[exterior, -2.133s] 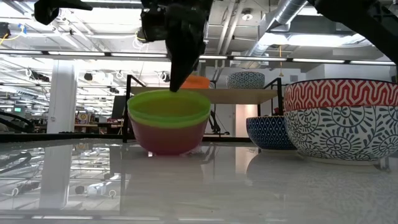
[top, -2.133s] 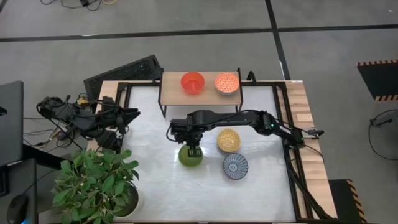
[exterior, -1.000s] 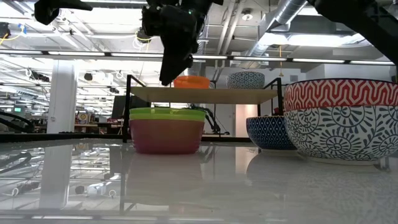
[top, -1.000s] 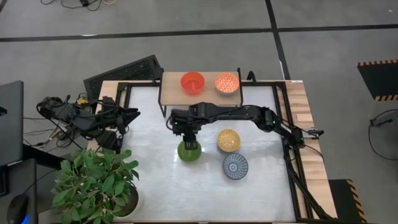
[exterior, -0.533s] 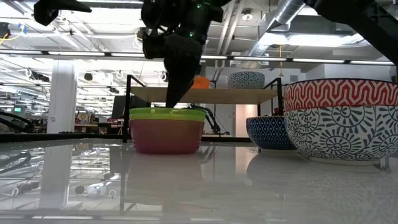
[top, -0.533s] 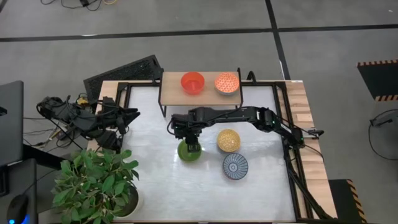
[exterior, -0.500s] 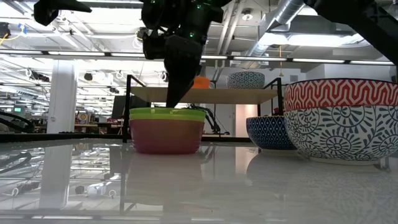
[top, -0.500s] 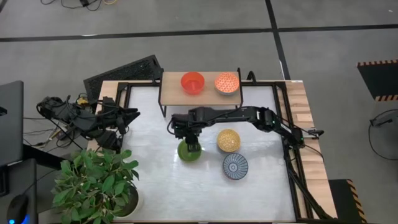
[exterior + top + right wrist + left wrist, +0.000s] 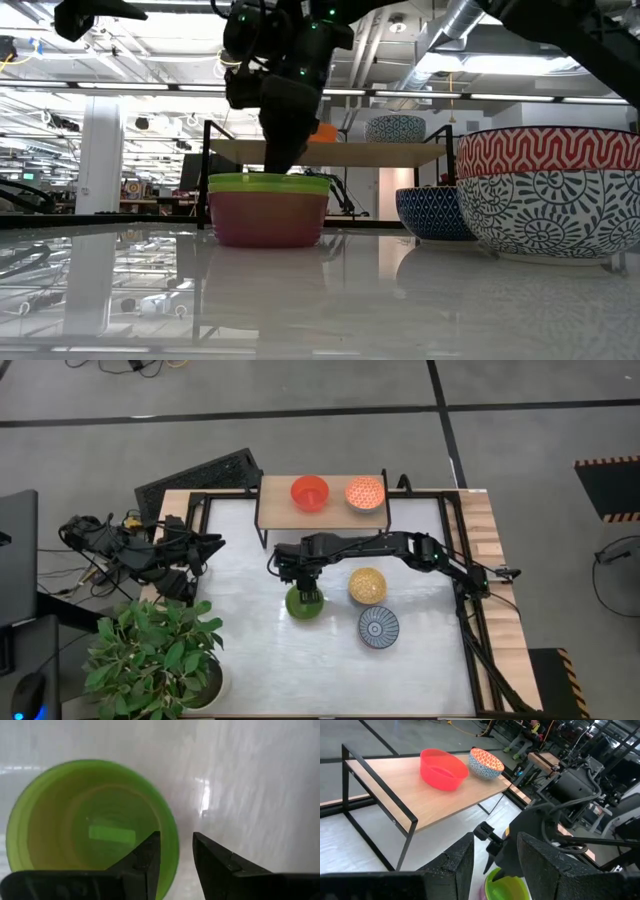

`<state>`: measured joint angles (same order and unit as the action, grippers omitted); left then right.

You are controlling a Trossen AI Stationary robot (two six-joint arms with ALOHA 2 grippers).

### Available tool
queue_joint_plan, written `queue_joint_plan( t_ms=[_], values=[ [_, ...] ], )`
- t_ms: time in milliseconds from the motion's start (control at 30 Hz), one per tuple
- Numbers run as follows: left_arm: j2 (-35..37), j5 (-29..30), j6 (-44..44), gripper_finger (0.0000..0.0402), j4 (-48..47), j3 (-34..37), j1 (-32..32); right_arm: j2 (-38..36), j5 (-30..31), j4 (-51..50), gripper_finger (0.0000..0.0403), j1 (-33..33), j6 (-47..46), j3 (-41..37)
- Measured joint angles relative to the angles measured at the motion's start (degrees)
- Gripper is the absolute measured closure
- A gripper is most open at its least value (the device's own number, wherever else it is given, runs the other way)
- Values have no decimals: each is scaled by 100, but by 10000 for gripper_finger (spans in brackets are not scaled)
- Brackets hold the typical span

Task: Place and stack bowls onto a shelf
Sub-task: Stack the green bowl on top of the orange bowl on the shelf

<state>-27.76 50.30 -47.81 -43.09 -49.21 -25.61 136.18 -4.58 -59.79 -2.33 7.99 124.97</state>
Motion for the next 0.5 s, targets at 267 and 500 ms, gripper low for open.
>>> queue_joint_plan(
  t_ms=[267,500],
  values=[
    [0,0,0,266,0,0,-2,18,28,-73,304,5,-14,-5],
    [-1,0,0,266,0,0,0,17,192,-109,386,3,-49,-4]
  ],
)
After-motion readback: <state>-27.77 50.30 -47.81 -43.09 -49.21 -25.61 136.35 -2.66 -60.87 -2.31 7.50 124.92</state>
